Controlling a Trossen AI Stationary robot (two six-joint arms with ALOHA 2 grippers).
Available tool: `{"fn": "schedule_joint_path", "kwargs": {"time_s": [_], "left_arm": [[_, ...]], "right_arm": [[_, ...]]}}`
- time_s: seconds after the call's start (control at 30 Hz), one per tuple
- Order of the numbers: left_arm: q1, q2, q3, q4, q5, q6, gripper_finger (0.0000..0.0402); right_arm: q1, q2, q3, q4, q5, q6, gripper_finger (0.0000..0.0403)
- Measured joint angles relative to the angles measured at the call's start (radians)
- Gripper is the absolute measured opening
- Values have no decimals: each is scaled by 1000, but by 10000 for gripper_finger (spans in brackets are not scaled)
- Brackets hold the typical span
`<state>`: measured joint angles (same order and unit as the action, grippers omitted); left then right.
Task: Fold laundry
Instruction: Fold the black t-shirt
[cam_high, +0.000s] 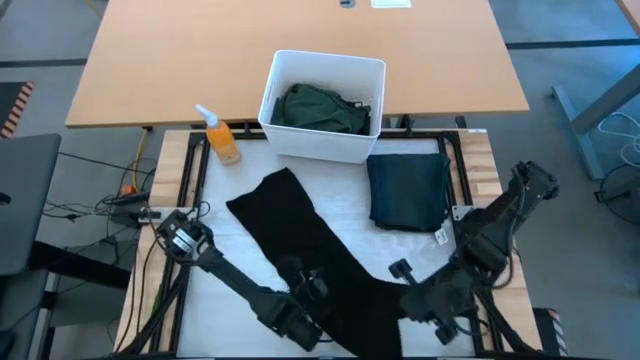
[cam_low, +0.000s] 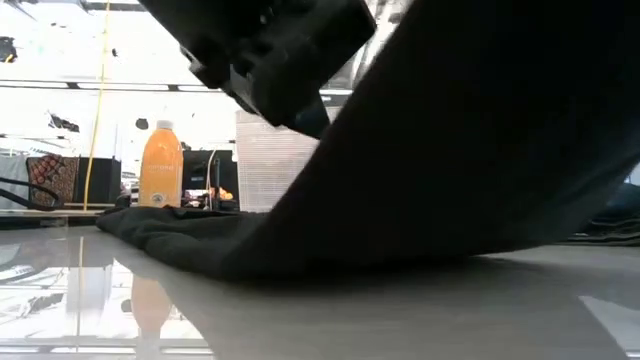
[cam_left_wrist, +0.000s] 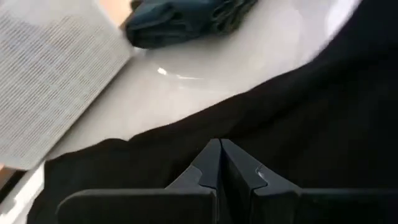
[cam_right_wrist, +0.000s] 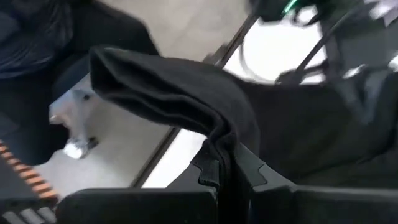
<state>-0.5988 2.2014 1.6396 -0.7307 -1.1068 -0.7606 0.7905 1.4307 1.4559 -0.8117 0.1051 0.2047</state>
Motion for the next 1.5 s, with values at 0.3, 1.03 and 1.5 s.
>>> {"fn": "schedule_joint_path", "kwargs": {"time_s": [0.3, 1.03, 1.5], "left_arm": [[123, 1, -211, 783, 376, 418, 0], [160, 147, 93, 871, 708, 606, 0], [172, -72, -224, 928, 464, 618, 0]], "right_arm": [[252, -10, 2, -32, 93, 324, 28], [173, -29, 168, -163, 123, 353, 28], [-18, -29, 245, -238, -82, 163, 29]]}}
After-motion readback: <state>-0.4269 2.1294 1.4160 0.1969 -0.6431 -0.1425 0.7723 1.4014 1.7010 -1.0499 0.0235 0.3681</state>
